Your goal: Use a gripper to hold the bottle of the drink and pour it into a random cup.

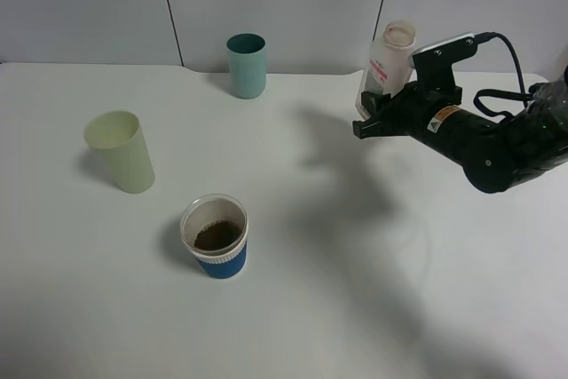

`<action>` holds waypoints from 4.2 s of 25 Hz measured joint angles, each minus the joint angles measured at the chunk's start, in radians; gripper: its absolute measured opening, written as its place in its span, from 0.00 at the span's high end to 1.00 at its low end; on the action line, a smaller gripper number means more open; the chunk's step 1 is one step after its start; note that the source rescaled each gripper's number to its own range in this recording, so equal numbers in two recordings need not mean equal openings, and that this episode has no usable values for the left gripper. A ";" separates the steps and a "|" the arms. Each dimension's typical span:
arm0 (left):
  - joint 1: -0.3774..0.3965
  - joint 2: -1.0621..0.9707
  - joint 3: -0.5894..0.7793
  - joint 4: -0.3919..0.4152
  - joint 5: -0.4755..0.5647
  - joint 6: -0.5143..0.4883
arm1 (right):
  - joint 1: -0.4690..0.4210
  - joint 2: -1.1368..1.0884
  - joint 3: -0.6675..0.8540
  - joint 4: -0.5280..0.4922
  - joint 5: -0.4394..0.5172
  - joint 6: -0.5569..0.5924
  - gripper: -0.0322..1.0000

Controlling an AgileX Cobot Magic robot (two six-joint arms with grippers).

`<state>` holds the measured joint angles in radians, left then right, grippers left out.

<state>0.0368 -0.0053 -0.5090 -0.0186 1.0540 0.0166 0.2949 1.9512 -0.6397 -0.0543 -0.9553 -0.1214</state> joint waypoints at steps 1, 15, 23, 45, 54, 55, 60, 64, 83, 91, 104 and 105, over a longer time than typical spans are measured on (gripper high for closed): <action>0.000 0.000 0.000 0.000 0.000 0.000 | 0.000 0.009 0.000 0.005 -0.007 0.000 0.97; 0.000 0.000 0.000 0.000 0.000 0.000 | 0.000 0.183 0.000 0.014 -0.199 0.000 0.97; 0.000 0.000 0.000 0.000 0.000 0.000 | 0.000 0.217 0.000 0.014 -0.209 0.018 0.97; 0.000 0.000 0.000 0.000 0.000 0.000 | 0.000 0.226 0.000 0.014 -0.196 0.018 0.56; 0.000 0.000 0.000 0.000 0.000 0.000 | 0.000 0.226 0.000 0.015 -0.182 0.018 0.26; 0.000 0.000 0.000 0.000 0.000 0.000 | 0.000 0.226 0.000 0.015 -0.182 0.018 0.26; 0.000 0.000 0.000 0.000 0.000 0.000 | 0.000 0.204 0.000 0.013 -0.156 0.019 0.26; 0.000 0.000 0.000 0.000 0.000 0.000 | 0.001 0.136 0.000 -0.009 -0.089 0.035 0.26; 0.000 0.000 0.000 0.000 0.000 0.000 | 0.001 -0.411 0.005 -0.011 0.250 0.064 0.26; 0.000 0.000 0.000 0.000 0.000 0.000 | -0.005 -0.729 0.005 -0.003 0.331 0.020 0.26; 0.000 0.000 0.000 0.000 0.000 0.000 | -0.168 -1.157 0.005 0.016 0.664 0.035 0.26; 0.000 0.000 0.000 0.000 0.000 0.000 | -0.189 -1.187 0.005 0.016 0.697 0.046 0.26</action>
<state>0.0368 -0.0053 -0.5090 -0.0186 1.0540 0.0166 0.1062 0.7638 -0.6345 -0.0384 -0.2586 -0.0754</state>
